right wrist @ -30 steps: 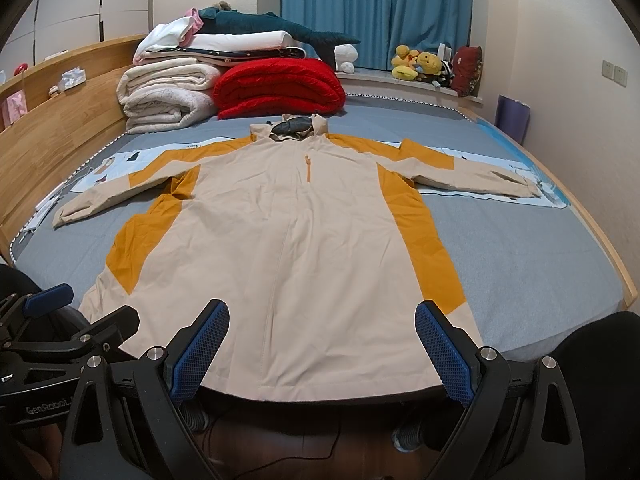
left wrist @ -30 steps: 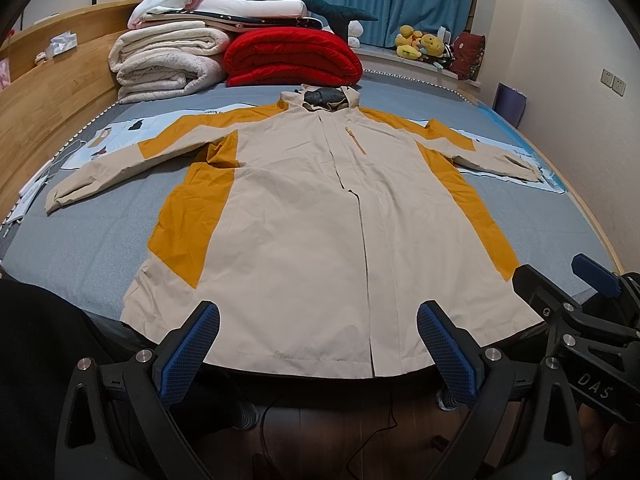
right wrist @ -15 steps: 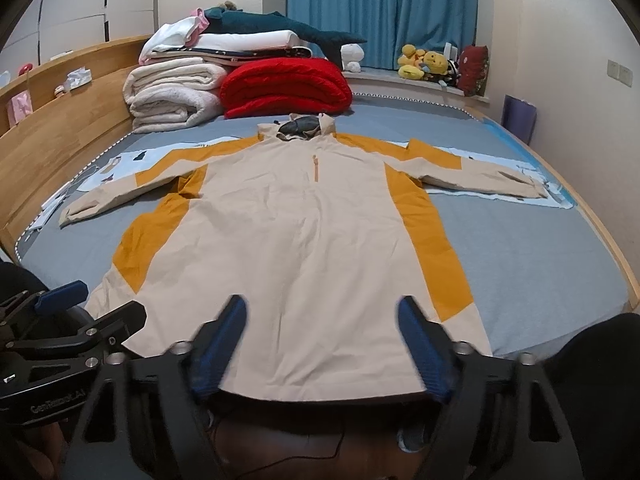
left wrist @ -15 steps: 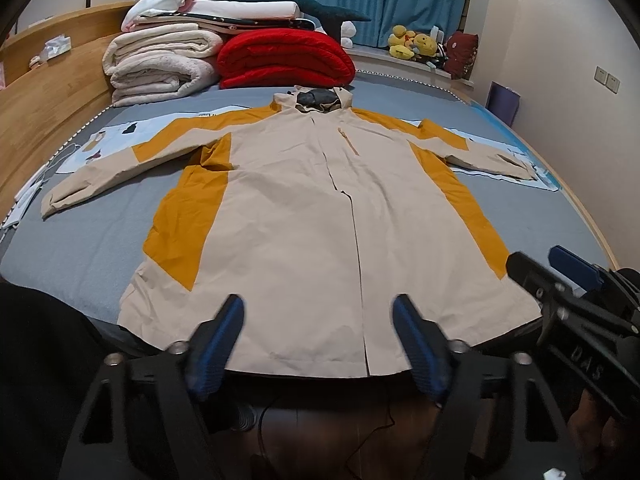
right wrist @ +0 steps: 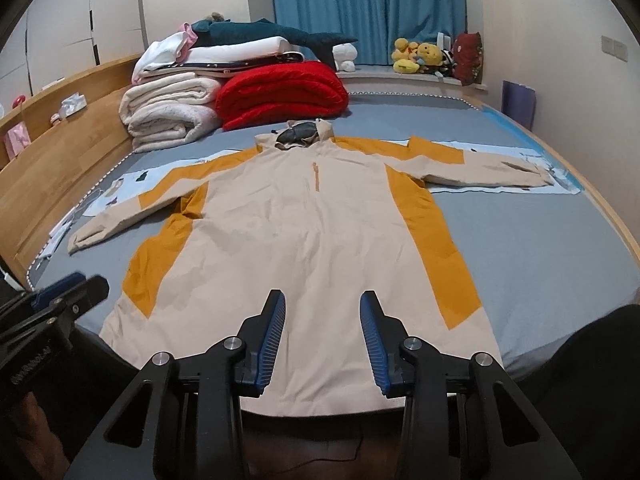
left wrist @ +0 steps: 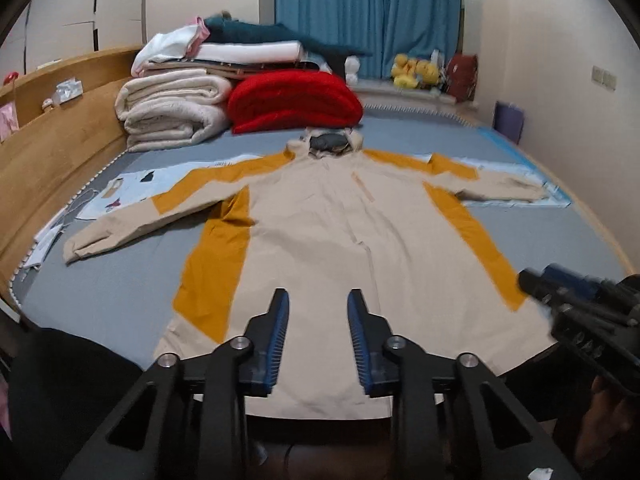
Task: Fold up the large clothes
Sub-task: 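Move the left tool toward the jacket sleeve nearest it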
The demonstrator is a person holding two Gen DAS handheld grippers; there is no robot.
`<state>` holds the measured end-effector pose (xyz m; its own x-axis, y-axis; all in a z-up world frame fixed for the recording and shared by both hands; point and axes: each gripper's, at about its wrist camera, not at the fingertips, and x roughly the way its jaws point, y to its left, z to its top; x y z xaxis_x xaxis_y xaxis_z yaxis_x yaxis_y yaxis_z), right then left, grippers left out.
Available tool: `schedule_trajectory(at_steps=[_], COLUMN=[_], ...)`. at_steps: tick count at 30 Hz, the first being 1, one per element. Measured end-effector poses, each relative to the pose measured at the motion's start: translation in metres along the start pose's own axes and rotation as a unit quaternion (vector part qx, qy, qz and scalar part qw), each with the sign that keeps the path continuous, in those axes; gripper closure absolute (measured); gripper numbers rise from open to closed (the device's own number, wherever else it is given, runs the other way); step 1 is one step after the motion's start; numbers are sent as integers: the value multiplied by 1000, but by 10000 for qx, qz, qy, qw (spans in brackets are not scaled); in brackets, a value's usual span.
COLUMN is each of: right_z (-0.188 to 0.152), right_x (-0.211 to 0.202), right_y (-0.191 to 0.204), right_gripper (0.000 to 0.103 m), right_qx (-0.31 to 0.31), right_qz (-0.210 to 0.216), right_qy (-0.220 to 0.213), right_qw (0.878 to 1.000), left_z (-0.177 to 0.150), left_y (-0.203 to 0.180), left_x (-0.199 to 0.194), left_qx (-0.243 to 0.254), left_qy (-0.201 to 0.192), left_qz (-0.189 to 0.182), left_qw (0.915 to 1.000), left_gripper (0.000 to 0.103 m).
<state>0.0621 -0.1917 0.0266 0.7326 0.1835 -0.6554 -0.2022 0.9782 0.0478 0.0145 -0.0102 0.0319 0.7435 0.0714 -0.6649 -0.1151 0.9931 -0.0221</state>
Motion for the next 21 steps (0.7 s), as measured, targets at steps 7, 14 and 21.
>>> schedule_trajectory(at_steps=[7,14,21], right_z=[40,116,201], right_x=[12,28,56], right_y=[-5,-6,-11], right_gripper=[63,62,42], right_qx=[-137,-98,122], right_qz=[-8,34,288], right_qy=[-215,-818,-1573], right_qw=[9997,9966,9871], left_z=[52,135,201], left_y=[12,32,61], left_x=[15,50,105], left_qx=[-155,-304,-493], left_qy=[-296,-841,-1090], left_qz=[-159,145,653], left_qw=[9993,9959,9907], left_gripper=[80,80,80])
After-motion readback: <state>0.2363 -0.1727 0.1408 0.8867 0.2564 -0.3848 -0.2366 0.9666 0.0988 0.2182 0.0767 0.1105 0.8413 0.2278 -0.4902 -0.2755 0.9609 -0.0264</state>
